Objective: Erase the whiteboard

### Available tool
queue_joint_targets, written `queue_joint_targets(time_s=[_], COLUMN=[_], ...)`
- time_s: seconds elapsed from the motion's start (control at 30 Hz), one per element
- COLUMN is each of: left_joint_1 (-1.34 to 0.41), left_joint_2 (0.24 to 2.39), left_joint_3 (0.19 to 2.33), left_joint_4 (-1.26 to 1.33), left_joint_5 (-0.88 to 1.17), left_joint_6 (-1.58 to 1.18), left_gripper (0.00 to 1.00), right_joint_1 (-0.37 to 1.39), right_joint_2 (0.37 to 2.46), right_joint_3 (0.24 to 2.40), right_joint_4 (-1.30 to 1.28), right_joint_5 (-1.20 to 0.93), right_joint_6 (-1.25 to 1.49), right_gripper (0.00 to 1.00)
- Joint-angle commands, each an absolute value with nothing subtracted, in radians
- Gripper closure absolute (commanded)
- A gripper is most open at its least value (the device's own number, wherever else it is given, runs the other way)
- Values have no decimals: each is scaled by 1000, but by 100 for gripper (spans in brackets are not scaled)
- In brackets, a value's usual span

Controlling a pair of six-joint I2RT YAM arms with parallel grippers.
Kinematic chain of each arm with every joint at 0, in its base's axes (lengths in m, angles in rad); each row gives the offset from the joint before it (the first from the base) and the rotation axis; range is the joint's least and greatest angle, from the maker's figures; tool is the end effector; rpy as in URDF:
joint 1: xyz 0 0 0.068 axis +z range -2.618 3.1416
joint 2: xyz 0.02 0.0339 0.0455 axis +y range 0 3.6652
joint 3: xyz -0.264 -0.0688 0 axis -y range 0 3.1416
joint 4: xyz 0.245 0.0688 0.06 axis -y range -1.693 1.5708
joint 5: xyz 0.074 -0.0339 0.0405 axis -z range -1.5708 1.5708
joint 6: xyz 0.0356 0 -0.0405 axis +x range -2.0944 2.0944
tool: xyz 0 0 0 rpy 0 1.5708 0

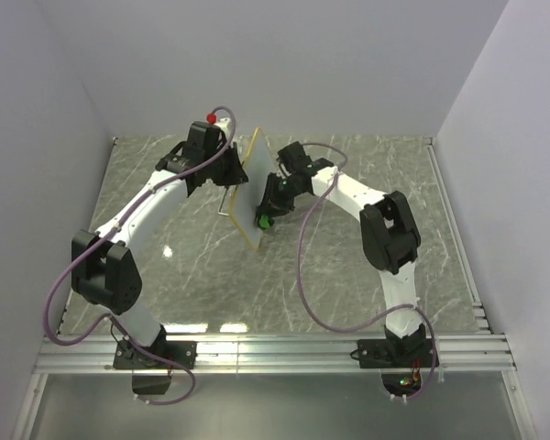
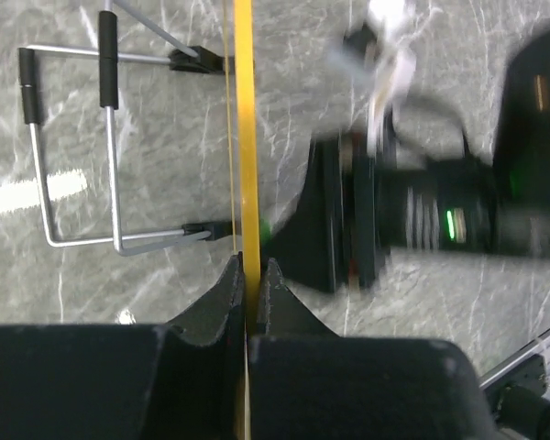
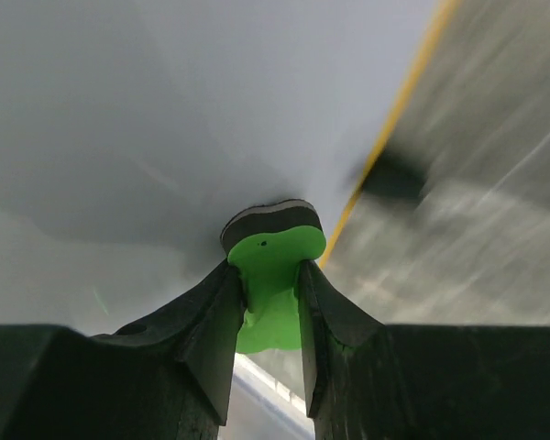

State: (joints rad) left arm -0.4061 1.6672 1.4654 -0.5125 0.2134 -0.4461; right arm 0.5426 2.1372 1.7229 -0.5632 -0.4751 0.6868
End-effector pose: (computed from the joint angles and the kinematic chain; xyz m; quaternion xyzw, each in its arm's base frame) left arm 0.3458 -0.1569 0.3147 0.0261 0.9052 -0.2589 0.3360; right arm 0.3934 0.2562 0.2050 -0.0017 0.9320 0.3477 0.1023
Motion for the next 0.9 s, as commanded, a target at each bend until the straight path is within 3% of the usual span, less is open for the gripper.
queue_joint_targets(time_s=[0.0, 0.47, 0.63, 0.87], left_joint_1=[-497, -497, -497, -497], left_joint_2=[1842, 1829, 1809, 1802], left_joint_3=[1387, 1332, 1305, 1276], left_joint_4=[-715, -650, -638, -629], left_joint_5=[485, 508, 509, 529], left_joint_6=[-423, -482, -494, -514], left_gripper=[100, 100, 100, 100], right_joint_1=[706, 727, 698, 623], right_joint_2=[2025, 1979, 1979, 1990], right_joint_3=[1698, 1858, 1746, 1625], right_joint_4=[-518, -577, -566, -424], right_joint_5=[-588, -401, -235, -181], right_joint_6=[667, 681, 696, 796], right_gripper=[100, 100, 100, 100])
